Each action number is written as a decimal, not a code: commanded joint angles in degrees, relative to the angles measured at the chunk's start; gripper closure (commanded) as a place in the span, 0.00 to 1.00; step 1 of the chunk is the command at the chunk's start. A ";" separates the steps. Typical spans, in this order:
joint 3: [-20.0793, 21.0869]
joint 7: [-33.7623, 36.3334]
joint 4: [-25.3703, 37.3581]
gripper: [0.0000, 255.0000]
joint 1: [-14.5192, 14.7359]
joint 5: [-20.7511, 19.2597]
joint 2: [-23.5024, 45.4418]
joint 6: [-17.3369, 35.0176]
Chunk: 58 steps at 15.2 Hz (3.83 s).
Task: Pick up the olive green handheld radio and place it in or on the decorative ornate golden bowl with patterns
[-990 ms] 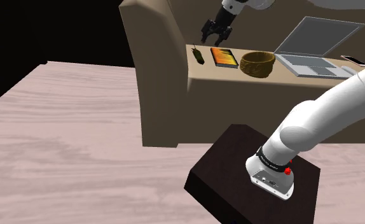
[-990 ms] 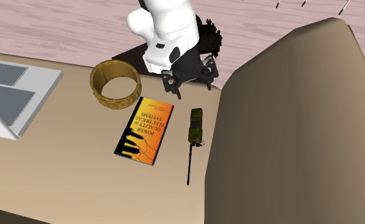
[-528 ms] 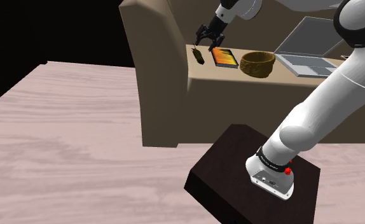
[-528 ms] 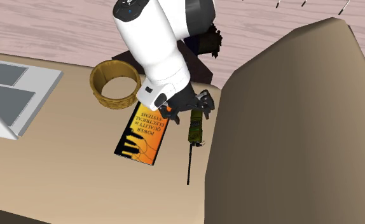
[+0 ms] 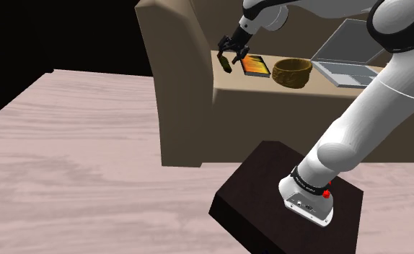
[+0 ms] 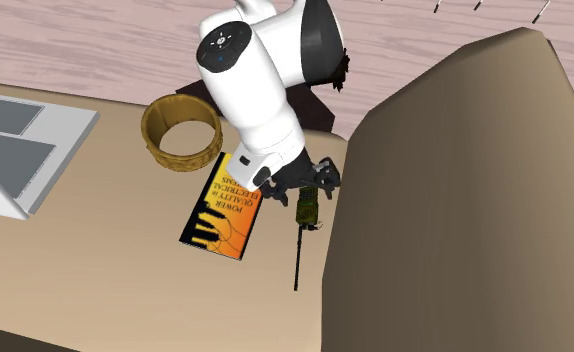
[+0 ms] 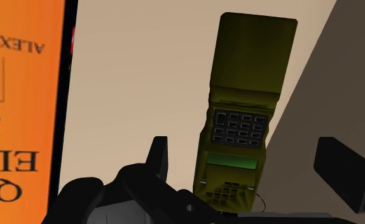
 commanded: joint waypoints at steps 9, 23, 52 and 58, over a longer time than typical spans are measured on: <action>0.03 -0.06 -0.18 1.00 0.03 0.09 0.07 0.28; 0.01 2.02 3.77 1.00 -0.10 -1.45 -1.14 -4.55; -0.62 8.01 27.90 1.00 -0.66 -3.39 0.65 -26.32; -1.13 8.12 31.16 1.00 -1.14 -3.48 0.20 -30.14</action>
